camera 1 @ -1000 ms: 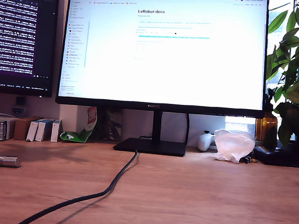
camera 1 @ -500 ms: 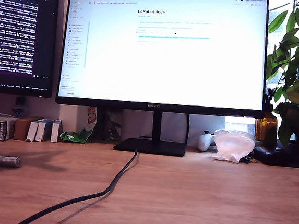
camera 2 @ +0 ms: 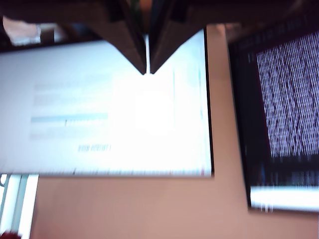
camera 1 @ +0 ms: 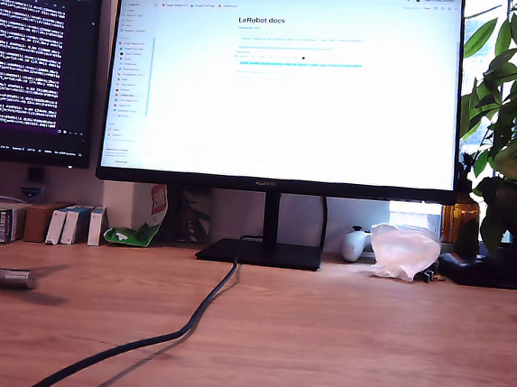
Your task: Pick the metallic laser pointer with your right arm, pass it to your left arm, then place it down to the left side of the table
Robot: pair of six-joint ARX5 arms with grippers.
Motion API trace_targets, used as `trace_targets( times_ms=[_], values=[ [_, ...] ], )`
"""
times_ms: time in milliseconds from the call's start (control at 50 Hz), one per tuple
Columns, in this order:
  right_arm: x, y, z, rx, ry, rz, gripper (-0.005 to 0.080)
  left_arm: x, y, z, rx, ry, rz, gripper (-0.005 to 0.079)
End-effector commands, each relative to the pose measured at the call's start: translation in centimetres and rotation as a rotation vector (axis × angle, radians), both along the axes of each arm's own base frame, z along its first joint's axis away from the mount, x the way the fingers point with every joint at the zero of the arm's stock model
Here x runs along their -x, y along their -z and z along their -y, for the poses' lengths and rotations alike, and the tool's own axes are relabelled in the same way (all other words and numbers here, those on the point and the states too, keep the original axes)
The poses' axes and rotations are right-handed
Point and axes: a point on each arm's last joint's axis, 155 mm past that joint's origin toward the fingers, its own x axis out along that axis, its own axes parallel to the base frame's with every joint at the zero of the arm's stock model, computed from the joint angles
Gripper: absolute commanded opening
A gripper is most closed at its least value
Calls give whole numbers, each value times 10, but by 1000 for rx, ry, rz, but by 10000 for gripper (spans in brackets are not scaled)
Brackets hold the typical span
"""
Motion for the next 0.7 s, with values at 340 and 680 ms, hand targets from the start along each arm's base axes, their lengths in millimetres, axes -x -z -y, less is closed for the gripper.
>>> trace_targets(
  times_ms=[340, 680],
  values=[
    [22, 57, -6, -34, -31, 8, -11, 15, 46, 2, 87, 14, 16, -23],
    [27, 106, 9, -110, 39, -112, -11, 31, 77, 5, 136, 29, -26, -23]
  ],
)
